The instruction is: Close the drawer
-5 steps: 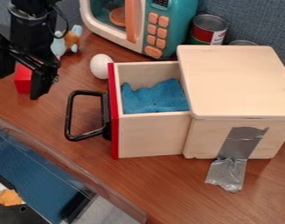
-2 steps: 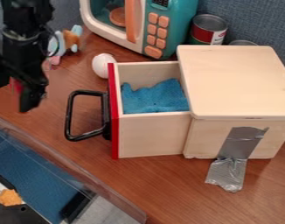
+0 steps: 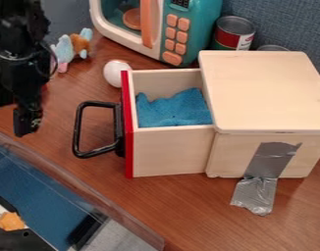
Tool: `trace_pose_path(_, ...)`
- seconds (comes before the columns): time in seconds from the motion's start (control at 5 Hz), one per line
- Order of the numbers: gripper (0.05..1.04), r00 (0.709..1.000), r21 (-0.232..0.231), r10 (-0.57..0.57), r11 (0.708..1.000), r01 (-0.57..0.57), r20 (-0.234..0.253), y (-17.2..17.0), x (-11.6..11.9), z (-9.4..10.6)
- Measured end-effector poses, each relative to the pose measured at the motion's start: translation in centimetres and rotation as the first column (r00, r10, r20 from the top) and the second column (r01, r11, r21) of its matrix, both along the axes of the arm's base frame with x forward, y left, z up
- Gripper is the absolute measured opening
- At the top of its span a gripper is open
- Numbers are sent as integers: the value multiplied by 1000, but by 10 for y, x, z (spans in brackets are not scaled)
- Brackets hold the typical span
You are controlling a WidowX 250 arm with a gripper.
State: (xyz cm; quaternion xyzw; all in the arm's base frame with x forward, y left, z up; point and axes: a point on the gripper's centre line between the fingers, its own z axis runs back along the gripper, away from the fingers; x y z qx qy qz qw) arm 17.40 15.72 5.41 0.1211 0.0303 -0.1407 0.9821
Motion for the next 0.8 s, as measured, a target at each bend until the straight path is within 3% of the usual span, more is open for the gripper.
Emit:
trace_pose_path(0.2,1001,985,-81,-170,983,167,-28,-8,3,-7)
trace_pose_path(0.4,1001,942,-149,-336,932,331,-8,-15,6,-8)
trace_pose_path(0.6,1001,881,-161,-471,866,472,51,-21,9,-9)
trace_pose_path(0.8,1001,830,-118,-551,822,558,86,-27,8,-12)
